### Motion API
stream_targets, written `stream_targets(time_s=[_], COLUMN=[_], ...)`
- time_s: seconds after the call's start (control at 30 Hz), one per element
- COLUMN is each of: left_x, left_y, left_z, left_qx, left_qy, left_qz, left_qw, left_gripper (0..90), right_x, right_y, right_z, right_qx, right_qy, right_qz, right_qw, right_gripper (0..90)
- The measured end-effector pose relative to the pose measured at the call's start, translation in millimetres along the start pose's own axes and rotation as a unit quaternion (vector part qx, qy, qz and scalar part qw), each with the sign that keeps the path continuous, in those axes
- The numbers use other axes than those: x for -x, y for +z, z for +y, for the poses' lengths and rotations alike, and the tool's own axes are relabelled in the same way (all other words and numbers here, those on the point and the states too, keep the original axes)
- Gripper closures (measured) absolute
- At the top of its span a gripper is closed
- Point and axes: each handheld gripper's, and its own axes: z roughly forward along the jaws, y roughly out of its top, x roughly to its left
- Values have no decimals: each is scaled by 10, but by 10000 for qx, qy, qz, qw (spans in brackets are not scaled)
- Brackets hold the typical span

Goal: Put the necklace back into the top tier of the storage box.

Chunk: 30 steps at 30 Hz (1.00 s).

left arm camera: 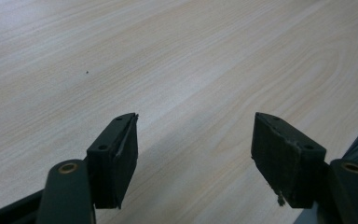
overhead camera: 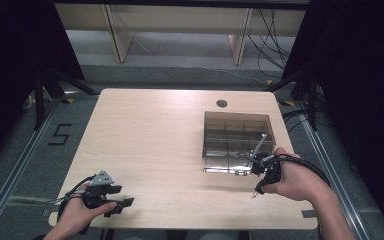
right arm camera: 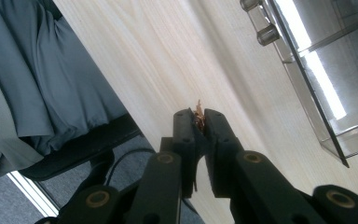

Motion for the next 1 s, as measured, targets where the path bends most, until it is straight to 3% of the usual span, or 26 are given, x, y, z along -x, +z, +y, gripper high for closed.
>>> stream_targets(time_s=[0.1, 0.17, 0.23, 0.43, 0.5, 0.6, 0.77, 0.87, 1.0], left_x=[-5, -2, 1, -4, -5, -2, -2, -2, -1], left_y=[-13, -3, -5, -3, -9, -9, -9, -8, -8], left_z=[3, 1, -2, 0, 1, 2, 2, 1, 2], left_qx=[-48, -36, -6, -11, -33, -38, -30, -17, -25], left_qy=[100, 4, -4, 51, 85, 73, 70, 70, 63], left_qz=[-50, 6, -20, 0, -47, -45, -46, -42, -46], left_qw=[9999, 10000, 10000, 10000, 9999, 10000, 10000, 10000, 10000], left_gripper=[315, 315, 315, 315, 315, 315, 315, 315, 315], right_x=[37, 51, 38, 104, 91, 118, 115, 162, 174], right_y=[-21, -24, -24, -43, -60, -85, -116, -152, -166], right_z=[2, 4, 7, 9, 11, 12, 18, 17, 20], right_qx=[17, -13, -39, 32, 4, 45, 89, 130, 94], right_qy=[-29, -64, 75, -86, 73, -22, 132, 3, 77], right_qz=[-13, -8, -29, -5, -19, -44, -67, -63, -101], right_qw=[10000, 10000, 10000, 10000, 10000, 10000, 9999, 9999, 9999], right_gripper=[842, 842, 842, 842, 842, 842, 842, 842, 842])
